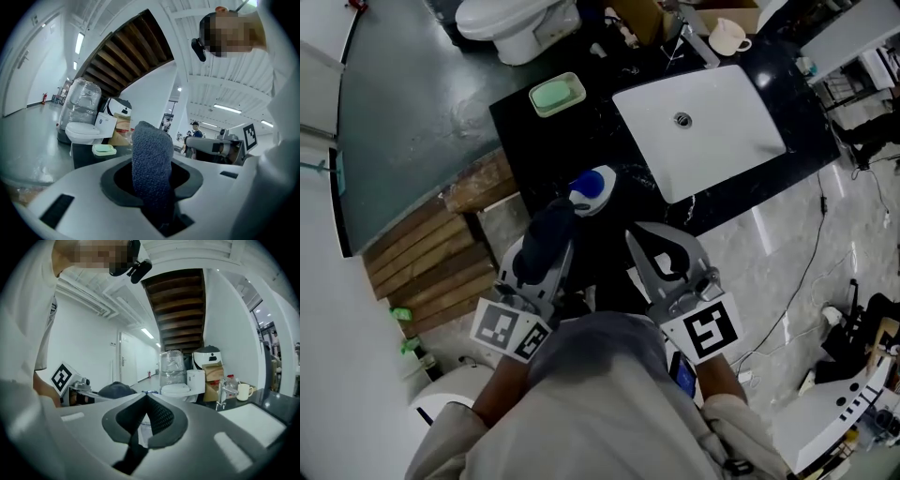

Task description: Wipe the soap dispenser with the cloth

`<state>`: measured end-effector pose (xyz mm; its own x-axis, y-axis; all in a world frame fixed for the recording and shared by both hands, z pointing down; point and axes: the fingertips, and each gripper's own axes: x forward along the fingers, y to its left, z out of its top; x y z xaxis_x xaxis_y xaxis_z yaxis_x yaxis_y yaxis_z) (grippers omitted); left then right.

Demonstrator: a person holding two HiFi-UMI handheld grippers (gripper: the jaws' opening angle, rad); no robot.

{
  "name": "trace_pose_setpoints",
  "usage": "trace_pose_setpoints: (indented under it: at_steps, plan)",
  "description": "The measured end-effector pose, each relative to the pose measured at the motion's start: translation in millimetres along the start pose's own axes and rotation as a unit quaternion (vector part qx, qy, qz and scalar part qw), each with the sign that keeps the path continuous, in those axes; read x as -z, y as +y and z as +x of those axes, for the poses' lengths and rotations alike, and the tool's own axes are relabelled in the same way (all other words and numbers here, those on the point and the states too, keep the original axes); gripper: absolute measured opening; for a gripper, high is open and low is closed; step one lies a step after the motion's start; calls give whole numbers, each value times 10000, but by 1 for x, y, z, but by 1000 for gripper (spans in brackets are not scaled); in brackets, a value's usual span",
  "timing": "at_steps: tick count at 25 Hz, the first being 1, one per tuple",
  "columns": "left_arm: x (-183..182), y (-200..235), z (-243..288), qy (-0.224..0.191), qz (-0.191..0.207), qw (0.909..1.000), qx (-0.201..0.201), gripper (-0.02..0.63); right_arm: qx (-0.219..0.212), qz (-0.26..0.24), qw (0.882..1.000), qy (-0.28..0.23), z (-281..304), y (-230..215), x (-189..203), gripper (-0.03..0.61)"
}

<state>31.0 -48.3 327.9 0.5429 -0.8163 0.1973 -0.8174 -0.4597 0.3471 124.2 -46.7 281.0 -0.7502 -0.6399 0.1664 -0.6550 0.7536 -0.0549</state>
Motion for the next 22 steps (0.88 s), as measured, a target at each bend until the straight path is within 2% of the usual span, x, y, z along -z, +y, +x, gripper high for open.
trace_pose_setpoints:
  at_steps: [5,9,12,18,22]
  plan:
    - [-1,1,8,115,91,9994,-309,122,-577,-50,9983,93,30,-11,-1,8]
    - [-1,5,7,222,157,9986,-462,123,-870,-94,9959,210,49,-12,4,126]
    - [-3,11,6,272,163,9984,-477,122,-973,-246,9946,251,60,-6,-2,160]
    - [-4,22,10,357,537,9977,-196,123,-1006,-941,9881,686,84,1,3,160]
    - [-7,33,14,336,427,9984,141,123,-865,-978,9869,951,95,0,13,175]
